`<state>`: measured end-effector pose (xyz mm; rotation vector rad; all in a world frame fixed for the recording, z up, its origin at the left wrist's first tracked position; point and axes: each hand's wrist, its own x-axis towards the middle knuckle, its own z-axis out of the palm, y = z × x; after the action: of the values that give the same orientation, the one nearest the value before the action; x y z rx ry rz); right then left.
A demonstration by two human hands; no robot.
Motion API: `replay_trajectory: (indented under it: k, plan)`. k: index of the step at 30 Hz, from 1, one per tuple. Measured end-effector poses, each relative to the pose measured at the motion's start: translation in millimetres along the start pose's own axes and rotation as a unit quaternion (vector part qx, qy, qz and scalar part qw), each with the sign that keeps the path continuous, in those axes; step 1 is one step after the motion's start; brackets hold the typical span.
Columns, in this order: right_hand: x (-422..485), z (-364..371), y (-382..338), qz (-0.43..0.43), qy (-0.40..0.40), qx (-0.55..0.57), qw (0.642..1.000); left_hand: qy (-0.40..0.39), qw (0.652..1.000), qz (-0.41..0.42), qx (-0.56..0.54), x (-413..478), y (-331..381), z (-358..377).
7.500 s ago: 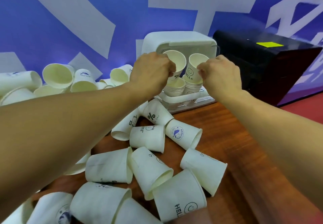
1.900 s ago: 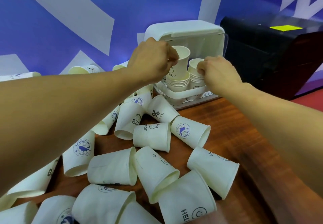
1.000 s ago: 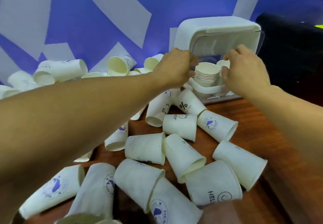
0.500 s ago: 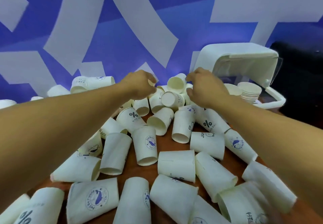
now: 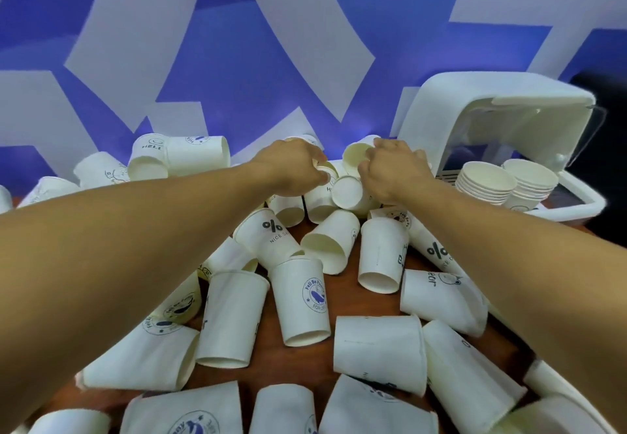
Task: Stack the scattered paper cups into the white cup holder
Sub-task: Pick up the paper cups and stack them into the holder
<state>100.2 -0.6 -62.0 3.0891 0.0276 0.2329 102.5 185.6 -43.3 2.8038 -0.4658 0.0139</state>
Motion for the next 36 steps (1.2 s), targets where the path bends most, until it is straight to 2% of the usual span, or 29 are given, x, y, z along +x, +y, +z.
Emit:
replay_trajectory:
  k: [4,7,11,15,21,24,25,31,36]
  plan:
    - [-0.7,-5.9,-1.7,0.001,0.032,0.019,0.999,0.02,0.999,0.003,0.049,4.4,3.1,0.3]
    - [-1.8,-11.5,1.1,-0.013,0.102,0.02,0.995,0.076,0.996,-0.02,0.052,6.1,4.3,0.3]
    - [-9.9,-28.6,8.4,-0.02,0.172,-0.04,0.984,0.154,0.985,-0.034,0.071,2.0,7.5,-5.9]
    - [-21.3,-45.5,24.0,-0.021,0.229,-0.063,0.971,0.215,0.973,-0.007,0.079,-7.2,22.0,-25.8]
    - [-54.5,-77.9,62.5,-0.027,0.309,0.016,0.951,0.302,0.948,0.062,0.077,-26.0,66.7,-47.4]
    - [-70.3,-90.0,88.5,0.026,0.321,0.133,0.937,0.31,0.944,0.088,0.069,-28.5,97.6,-51.6]
    - [-75.9,-93.7,97.0,0.033,0.321,0.13,0.938,0.311,0.943,0.093,0.072,-29.1,108.4,-52.7]
    - [-112.0,-108.4,147.0,0.007,0.31,-0.023,0.95,0.296,0.943,0.144,0.057,-27.3,169.6,-44.9]
    - [-125.1,-102.8,180.9,0.045,0.289,-0.038,0.955,0.282,0.943,0.169,0.05,-17.2,203.8,-22.2]
